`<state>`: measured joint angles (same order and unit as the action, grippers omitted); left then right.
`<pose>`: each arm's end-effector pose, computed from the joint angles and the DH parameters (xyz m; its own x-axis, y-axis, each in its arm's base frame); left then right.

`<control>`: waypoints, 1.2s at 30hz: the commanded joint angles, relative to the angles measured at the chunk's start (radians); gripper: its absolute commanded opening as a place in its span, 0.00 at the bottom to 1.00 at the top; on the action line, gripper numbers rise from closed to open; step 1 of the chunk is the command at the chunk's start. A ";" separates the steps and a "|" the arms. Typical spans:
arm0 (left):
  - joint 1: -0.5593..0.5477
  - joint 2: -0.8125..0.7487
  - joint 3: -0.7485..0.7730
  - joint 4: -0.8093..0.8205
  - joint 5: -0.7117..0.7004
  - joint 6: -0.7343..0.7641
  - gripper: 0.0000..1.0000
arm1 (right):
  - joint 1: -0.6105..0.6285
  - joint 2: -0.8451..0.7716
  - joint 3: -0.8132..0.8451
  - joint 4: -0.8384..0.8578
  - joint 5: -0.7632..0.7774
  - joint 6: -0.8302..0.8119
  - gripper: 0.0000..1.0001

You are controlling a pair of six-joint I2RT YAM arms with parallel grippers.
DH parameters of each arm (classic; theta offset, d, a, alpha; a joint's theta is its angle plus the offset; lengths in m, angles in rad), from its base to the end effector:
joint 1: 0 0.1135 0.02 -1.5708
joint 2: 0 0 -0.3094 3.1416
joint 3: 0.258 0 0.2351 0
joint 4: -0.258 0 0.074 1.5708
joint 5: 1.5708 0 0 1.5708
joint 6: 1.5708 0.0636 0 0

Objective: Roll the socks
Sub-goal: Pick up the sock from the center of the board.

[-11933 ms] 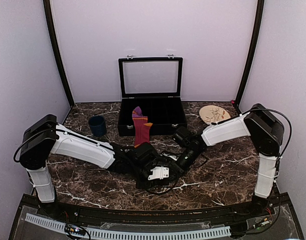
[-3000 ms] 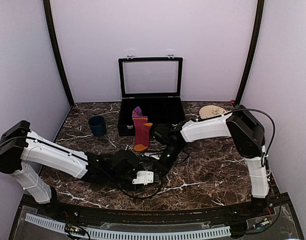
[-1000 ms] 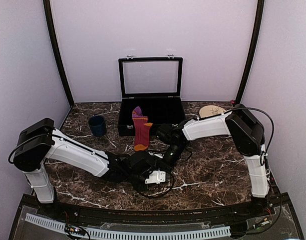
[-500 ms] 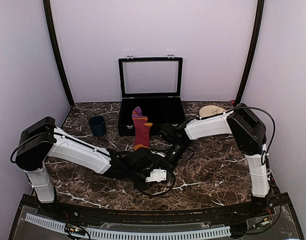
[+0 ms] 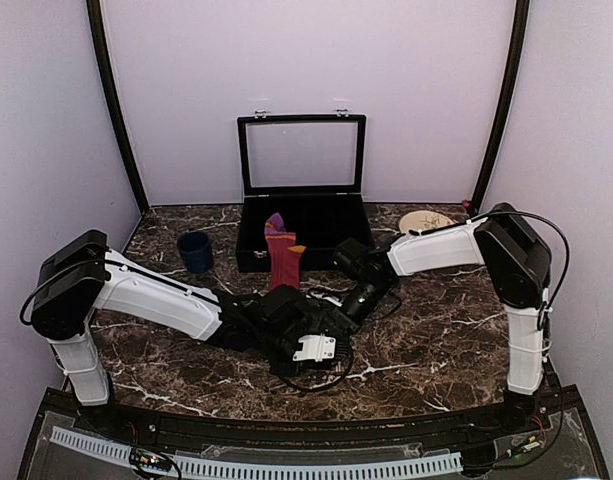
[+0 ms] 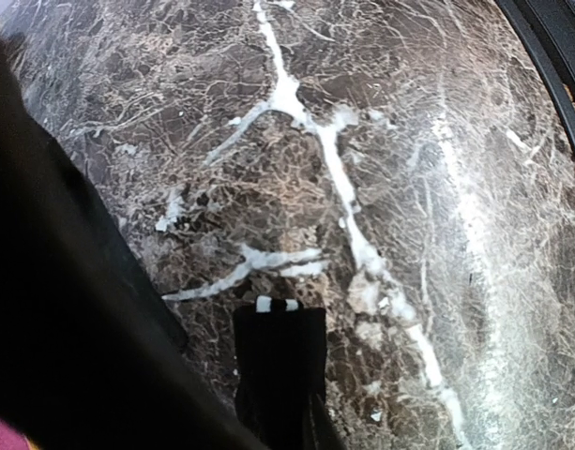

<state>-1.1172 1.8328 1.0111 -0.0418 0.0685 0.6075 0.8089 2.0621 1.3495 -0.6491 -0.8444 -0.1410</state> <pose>0.1662 -0.3508 0.1822 0.2495 0.7877 -0.5632 0.9424 -0.0639 0.3282 0.2426 0.3232 0.1694 -0.5860 -0.7494 -0.3083 -0.6767 0.2433 0.6949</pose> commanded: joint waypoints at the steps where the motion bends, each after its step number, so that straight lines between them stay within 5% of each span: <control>1: 0.023 0.095 -0.014 -0.128 -0.039 -0.060 0.11 | 0.020 0.023 -0.056 0.055 0.103 0.114 1.00; 36: 0.090 -0.046 0.035 -0.250 -0.056 -0.081 0.00 | -0.115 -0.217 -0.412 0.417 0.394 0.462 1.00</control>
<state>-1.0447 1.8324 1.0489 -0.1661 0.0471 0.5434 0.7223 1.8244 1.0073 -0.2253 -0.5961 0.2234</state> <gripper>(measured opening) 0.082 0.999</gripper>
